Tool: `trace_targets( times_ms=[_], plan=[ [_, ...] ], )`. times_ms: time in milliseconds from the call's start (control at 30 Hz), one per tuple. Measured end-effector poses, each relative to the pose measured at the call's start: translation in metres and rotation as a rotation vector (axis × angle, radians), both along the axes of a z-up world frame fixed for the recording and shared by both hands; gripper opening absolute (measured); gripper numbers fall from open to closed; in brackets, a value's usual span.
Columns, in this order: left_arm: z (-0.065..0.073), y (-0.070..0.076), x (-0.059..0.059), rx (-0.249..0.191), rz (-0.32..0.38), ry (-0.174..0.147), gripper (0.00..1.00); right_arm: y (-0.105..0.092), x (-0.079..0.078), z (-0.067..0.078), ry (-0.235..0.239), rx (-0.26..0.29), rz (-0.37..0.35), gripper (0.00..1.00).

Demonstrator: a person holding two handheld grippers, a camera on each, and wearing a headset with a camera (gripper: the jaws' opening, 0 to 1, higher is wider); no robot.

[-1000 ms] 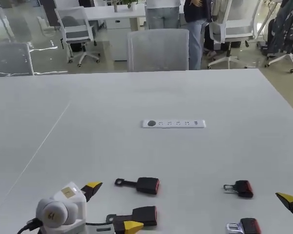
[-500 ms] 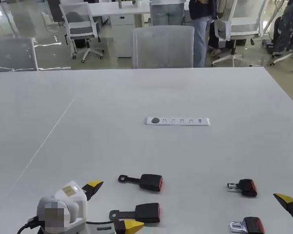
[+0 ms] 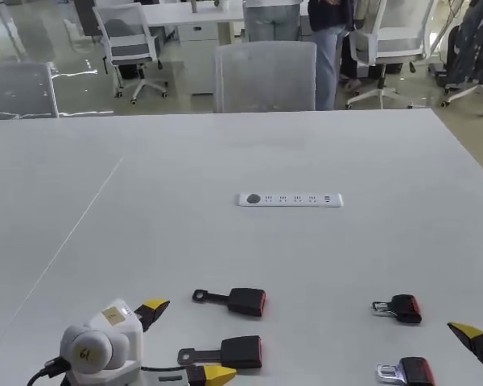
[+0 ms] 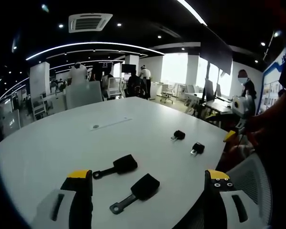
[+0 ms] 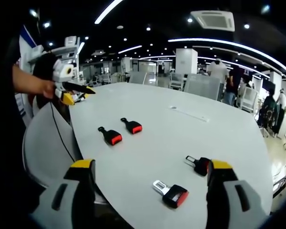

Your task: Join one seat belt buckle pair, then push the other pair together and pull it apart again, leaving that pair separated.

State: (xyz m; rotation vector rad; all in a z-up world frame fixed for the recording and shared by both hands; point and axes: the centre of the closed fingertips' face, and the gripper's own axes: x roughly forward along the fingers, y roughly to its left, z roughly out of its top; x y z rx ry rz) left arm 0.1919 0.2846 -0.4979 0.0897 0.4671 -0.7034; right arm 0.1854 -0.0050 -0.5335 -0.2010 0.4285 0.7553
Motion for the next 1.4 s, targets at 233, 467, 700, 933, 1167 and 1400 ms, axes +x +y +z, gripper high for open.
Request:
trace_targets(
  times_ms=[233, 467, 700, 933, 1167, 1400],
  plan=[
    [-0.002, -0.002, -0.001, 0.007, -0.015, 0.007, 1.0, -0.001, 0.0, -0.002, 0.008, -0.006, 0.006, 0.99],
    [-0.004, -0.004, -0.001, 0.017, -0.029, 0.01, 1.0, -0.002, 0.001, -0.003, 0.017, -0.012, 0.015, 0.97],
    [-0.009, -0.009, -0.003, 0.025, -0.041, 0.022, 1.0, -0.004, -0.002, -0.008, 0.037, -0.025, 0.031, 0.94],
    [-0.012, -0.011, -0.007, 0.029, -0.049, 0.029, 1.0, -0.005, -0.008, -0.012, 0.054, -0.036, 0.049, 0.93],
    [-0.014, -0.014, -0.007, 0.032, -0.06, 0.032, 1.0, -0.008, -0.013, -0.019, 0.084, -0.046, 0.065, 0.89],
    [-0.02, -0.022, -0.007, 0.033, -0.079, 0.045, 1.0, -0.009, -0.013, -0.028, 0.116, -0.069, 0.089, 0.85]
  ],
)
